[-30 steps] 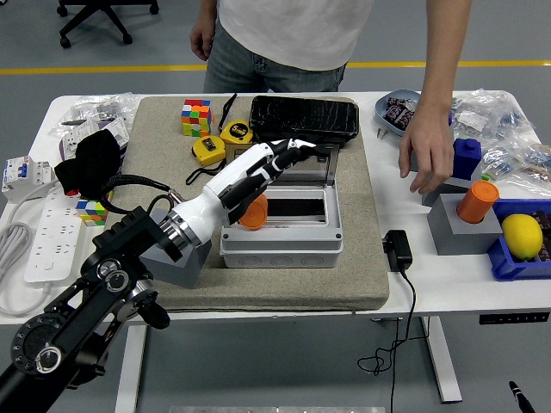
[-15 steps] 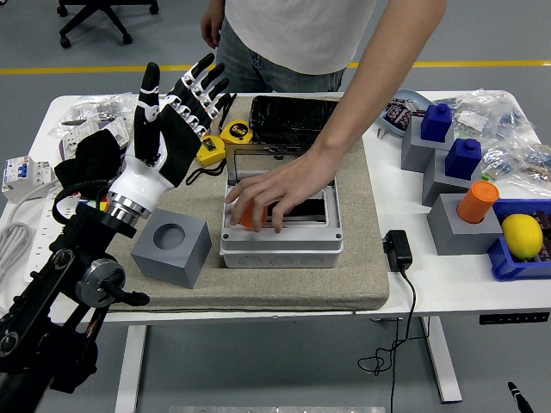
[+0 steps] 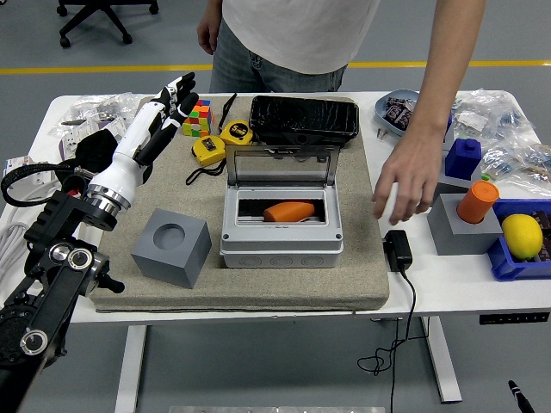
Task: Fetch the battery,place it into the box,close the lid of the box
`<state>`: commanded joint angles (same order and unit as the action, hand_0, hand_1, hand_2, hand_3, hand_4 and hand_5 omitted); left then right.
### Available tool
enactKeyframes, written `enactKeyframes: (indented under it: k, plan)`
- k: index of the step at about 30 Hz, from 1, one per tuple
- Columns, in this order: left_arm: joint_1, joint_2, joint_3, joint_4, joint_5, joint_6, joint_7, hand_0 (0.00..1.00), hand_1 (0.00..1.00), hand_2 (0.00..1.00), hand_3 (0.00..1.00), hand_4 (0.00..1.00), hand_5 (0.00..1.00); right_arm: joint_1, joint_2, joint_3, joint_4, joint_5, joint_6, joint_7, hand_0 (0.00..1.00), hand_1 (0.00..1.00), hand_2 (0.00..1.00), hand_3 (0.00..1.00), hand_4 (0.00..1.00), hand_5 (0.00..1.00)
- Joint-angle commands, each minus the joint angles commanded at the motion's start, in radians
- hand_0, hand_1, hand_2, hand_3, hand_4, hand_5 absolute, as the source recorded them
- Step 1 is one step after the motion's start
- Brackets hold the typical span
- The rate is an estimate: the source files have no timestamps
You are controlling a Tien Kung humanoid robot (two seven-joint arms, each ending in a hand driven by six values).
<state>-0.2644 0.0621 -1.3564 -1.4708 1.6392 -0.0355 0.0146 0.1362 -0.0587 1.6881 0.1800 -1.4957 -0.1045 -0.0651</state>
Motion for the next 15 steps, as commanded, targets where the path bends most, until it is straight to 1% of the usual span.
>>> enactKeyframes:
  k: [5,6,10,11,12,13,15]
  plan:
    - [-0.020,0.020,0.015,0.009,0.208,-0.012,0.054,0.998,0.998,0.998,0.951,0.998,0.996,0.000,-0.001,0.003,0.000,-0.002,-0.001,-0.001,0.853,0.765,0.752,0.776,0.998,0.998]
    - [-0.024,0.022,0.018,0.010,0.247,-0.016,0.063,0.998,0.998,0.997,0.786,0.998,0.998,0.000,-0.001,0.004,0.000,-0.002,-0.001,-0.001,0.853,0.766,0.752,0.776,0.998,0.998]
    - [-0.030,0.026,0.026,0.012,0.422,-0.021,0.087,0.998,0.998,0.997,0.786,0.998,0.998,0.001,-0.001,0.006,0.000,-0.004,-0.001,0.000,0.853,0.766,0.752,0.776,0.998,0.998]
    - [-0.030,0.026,0.027,0.011,0.455,-0.023,0.091,0.998,0.998,0.997,0.786,0.998,0.998,0.001,-0.001,0.006,0.000,-0.003,-0.001,0.000,0.853,0.766,0.752,0.776,0.998,0.998]
    - [-0.030,0.026,0.030,0.010,0.497,-0.024,0.093,0.998,0.998,0.989,0.687,0.998,0.998,0.001,-0.001,0.005,0.000,-0.003,-0.001,0.000,0.853,0.765,0.751,0.776,0.998,0.998]
    - [-0.030,0.026,0.032,0.009,0.524,-0.024,0.094,0.998,0.998,0.989,0.687,0.998,0.998,0.001,-0.001,0.005,0.000,-0.003,-0.001,0.001,0.853,0.765,0.751,0.776,0.998,0.998]
    - [-0.030,0.028,0.047,0.002,0.544,-0.024,0.099,0.998,0.998,0.989,0.687,0.998,0.998,0.000,-0.001,0.006,0.000,-0.004,-0.001,0.000,0.853,0.765,0.751,0.776,0.998,0.998]
